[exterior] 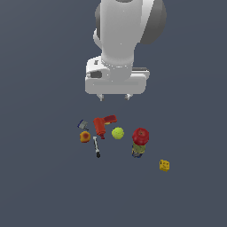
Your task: Pick up a designated object from a clutter of objects.
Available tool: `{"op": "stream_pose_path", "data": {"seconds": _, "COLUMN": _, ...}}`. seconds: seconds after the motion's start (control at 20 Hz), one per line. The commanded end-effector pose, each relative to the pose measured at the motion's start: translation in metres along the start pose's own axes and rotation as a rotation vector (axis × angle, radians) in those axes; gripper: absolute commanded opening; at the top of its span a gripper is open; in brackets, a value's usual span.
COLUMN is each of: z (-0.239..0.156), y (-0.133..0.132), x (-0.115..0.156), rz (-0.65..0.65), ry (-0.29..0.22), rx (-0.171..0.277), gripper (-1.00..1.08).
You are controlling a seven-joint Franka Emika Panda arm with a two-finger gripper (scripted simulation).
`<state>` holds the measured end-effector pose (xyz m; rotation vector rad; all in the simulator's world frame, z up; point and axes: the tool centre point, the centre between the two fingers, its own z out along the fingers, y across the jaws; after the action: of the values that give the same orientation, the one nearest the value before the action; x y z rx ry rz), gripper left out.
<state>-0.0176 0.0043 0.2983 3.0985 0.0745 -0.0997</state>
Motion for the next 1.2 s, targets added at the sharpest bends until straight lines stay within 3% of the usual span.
{"op": "stream_pose_path", "data": {"seconds": 0.0, "z": 0.001, "y": 0.000, "x": 0.000, "rz": 0.003, "ry": 0.000, "rx": 0.001, "gripper": 1.08}}
{"op": "stream_pose_path", "data": {"seconds": 0.55, "z": 0.040, "y": -0.006, "x": -0.001, "rz": 0.142, "ry": -0.008, "rx": 0.044, "gripper": 1.08}}
{"op": "stream_pose_path", "data": {"seconds": 1.15, "z": 0.133, "y": -0.012, "x": -0.019, "rz": 0.528, "ry": -0.043, "rx": 0.124, "gripper": 1.08}}
